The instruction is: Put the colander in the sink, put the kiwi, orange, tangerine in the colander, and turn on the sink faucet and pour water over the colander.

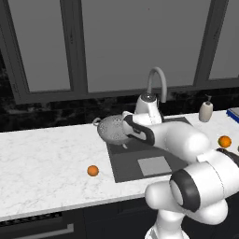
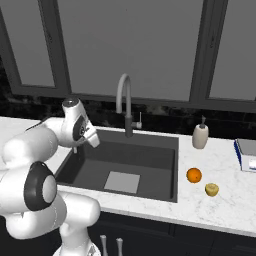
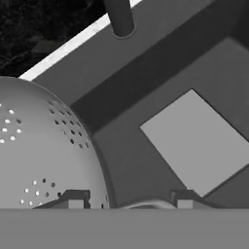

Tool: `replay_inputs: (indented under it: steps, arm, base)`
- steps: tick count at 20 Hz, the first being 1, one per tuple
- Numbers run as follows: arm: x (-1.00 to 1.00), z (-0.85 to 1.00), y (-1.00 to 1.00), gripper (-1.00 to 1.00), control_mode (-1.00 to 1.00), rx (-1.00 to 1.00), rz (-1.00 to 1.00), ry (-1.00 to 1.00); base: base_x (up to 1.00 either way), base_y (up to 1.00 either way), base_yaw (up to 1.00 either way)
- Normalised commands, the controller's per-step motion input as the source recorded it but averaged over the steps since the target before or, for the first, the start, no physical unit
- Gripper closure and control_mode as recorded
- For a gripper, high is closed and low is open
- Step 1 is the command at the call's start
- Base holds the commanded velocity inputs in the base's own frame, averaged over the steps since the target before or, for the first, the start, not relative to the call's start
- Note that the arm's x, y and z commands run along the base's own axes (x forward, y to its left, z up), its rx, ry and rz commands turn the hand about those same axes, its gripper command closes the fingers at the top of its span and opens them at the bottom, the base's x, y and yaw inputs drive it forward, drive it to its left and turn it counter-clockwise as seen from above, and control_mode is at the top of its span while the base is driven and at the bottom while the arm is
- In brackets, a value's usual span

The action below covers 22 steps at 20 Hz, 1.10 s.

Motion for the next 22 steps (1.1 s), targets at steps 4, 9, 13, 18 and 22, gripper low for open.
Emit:
replay_inputs:
  steps: [4, 9, 13, 18, 22]
  arm:
    - [0.0, -0.29, -1.0, 1.0, -1.0, -0.2, -0.06, 0.26]
    - [0.0, -0.47, -0.99, 1.0, -1.0, -0.21, 0.01, 0.1]
    - [0.0, -0.28, -0.44, 1.0, -1.0, -0.03, 0.08, -0.02]
    - [-0.13, -0.28, -0.16, 1.0, -1.0, 0.0, 0.02, -0.01]
    - [-0.62, -0.25, -0.32, 1.0, -1.0, -0.06, 0.25, -0.16]
  base:
    - [0.0, 0.0, 0.0]
    - [0.0, 0.0, 0.0]
    - [0.0, 0.0, 0.0]
    - [0.0, 0.0, 0.0]
    - [0.0, 0.0, 0.0]
